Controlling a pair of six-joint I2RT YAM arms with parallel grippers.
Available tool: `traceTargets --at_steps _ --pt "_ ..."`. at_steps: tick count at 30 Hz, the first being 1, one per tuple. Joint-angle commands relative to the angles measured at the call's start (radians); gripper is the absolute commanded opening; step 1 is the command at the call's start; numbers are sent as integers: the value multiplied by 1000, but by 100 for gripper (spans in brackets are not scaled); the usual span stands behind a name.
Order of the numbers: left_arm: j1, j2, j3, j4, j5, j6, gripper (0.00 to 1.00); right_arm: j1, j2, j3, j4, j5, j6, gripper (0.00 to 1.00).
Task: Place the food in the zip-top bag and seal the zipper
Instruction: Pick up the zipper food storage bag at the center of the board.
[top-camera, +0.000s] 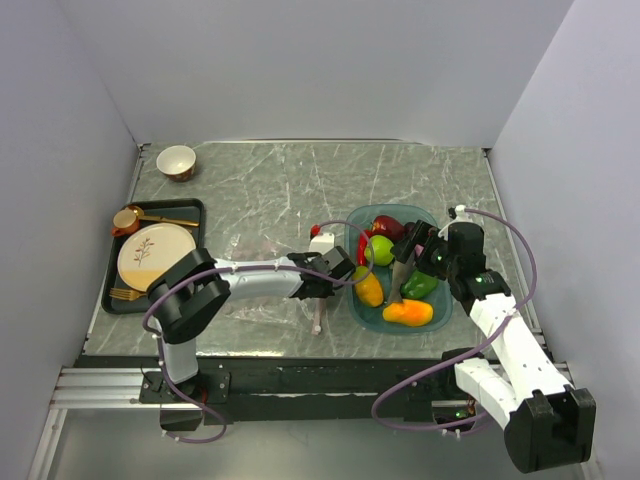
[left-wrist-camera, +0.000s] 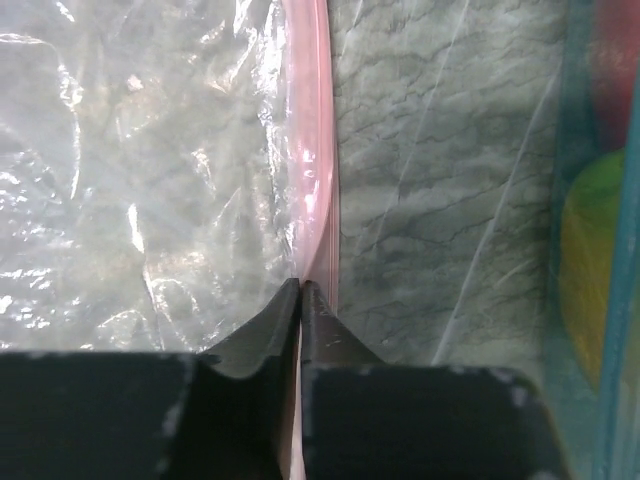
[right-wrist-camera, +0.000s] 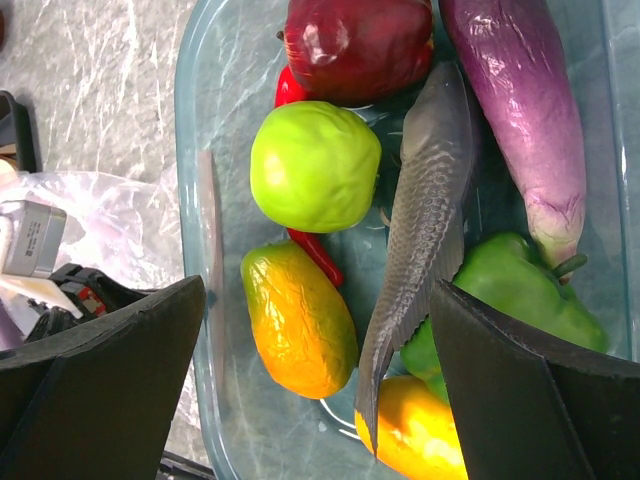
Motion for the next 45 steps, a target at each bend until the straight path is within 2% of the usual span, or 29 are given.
traceTargets --at_steps 1,9,16,19,24,28,33,38,42,45 --pt "-4 -48 10 -32 -17 -2 1 -3 0 -15 40 -7 -2 100" --pt "-4 -95 18 -58 -40 -9 1 -3 -14 -24 56 -37 1 98" --pt "-4 -221 58 -107 -80 3 1 7 3 -47 154 -242 71 90" --pt "-4 -283 68 -115 -95 10 1 32 8 -50 204 -286 119 88" --pt "-1 -370 111 -169 -121 26 1 162 46 2 229 -292 157 87" --pt "13 -404 114 -164 -100 43 4 227 144 51 266 -298 195 87" --pt "42 -410 127 -175 -63 56 4 274 282 114 388 -356 258 85" --pt "66 -418 133 -166 -26 79 5 317 425 243 384 -364 245 85" --pt "93 -412 142 -149 9 107 5 342 555 303 427 -402 263 79" --pt "105 -401 160 -152 22 112 5 357 620 360 373 -369 234 78"
